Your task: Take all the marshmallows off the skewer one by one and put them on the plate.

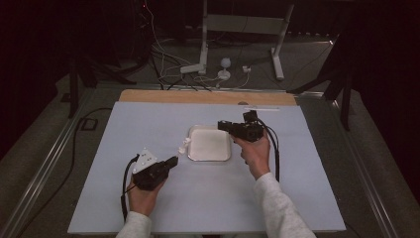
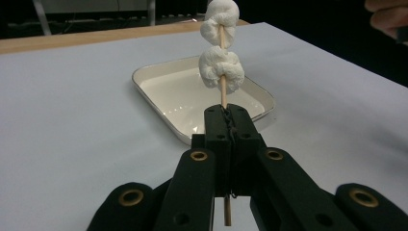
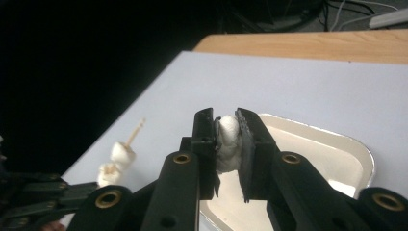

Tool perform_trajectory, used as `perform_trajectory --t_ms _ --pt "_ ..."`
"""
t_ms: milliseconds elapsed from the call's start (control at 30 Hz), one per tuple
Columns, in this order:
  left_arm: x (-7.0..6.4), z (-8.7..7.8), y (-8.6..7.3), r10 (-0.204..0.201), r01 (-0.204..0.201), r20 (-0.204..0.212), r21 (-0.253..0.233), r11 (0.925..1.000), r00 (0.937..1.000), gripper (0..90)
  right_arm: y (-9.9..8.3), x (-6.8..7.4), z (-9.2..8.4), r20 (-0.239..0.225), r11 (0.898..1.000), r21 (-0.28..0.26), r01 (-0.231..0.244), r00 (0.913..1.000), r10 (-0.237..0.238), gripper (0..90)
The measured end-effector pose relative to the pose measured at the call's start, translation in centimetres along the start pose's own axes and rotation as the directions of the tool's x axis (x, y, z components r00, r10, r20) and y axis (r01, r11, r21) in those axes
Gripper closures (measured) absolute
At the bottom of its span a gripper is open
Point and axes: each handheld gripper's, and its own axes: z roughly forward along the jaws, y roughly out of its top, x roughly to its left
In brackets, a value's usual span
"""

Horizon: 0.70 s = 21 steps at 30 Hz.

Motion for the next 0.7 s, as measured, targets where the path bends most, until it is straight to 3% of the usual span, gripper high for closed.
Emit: perform_trajectory --t_ms 300,400,433,467,500,600,667,700 --pt "0.1 0.3 -0.1 -0.010 0.010 0.002 0.013 0.9999 0.9999 90.0 -1.6 -1.1 2.9 0.071 0.995 0.095 0.008 0.9973 -0.015 76.2" --pt "0.1 0.4 -0.2 -0.013 0.013 0.000 0.025 0.9996 0.9999 90.0 -2.0 -1.5 3.4 0.081 0.994 0.107 -0.006 0.9967 -0.003 69.6" --pt "0.1 0.5 -0.2 -0.015 0.015 -0.001 0.026 0.9996 0.9999 90.0 -2.3 -1.8 3.7 0.092 0.993 0.114 -0.014 0.9957 0.003 60.7" --pt "0.2 0.5 -0.2 -0.017 0.017 -0.001 0.027 0.9995 0.9999 90.0 -2.3 -1.8 3.7 0.092 0.993 0.114 -0.014 0.9957 0.003 60.7" --pt "0.2 0.6 -0.3 -0.019 0.019 -0.002 0.030 0.9994 0.9998 90.0 -2.4 -2.0 3.9 0.100 0.993 0.121 -0.016 0.9950 0.004 51.1" --pt "0.2 0.7 -0.3 -0.022 0.022 -0.003 0.033 0.9992 0.9998 90.0 -2.5 -2.0 4.0 0.119 0.992 0.126 -0.016 0.9929 0.001 44.6" --pt "0.2 0.8 -0.3 -0.024 0.024 -0.003 0.035 0.9991 0.9997 90.0 -2.4 -1.8 3.8 0.094 0.993 0.117 -0.019 0.9955 0.008 34.4" --pt "0.1 0.8 -0.3 -0.025 0.025 -0.003 0.036 0.9990 0.9997 90.0 -2.4 -1.8 3.8 0.094 0.993 0.117 -0.019 0.9955 0.008 34.4"
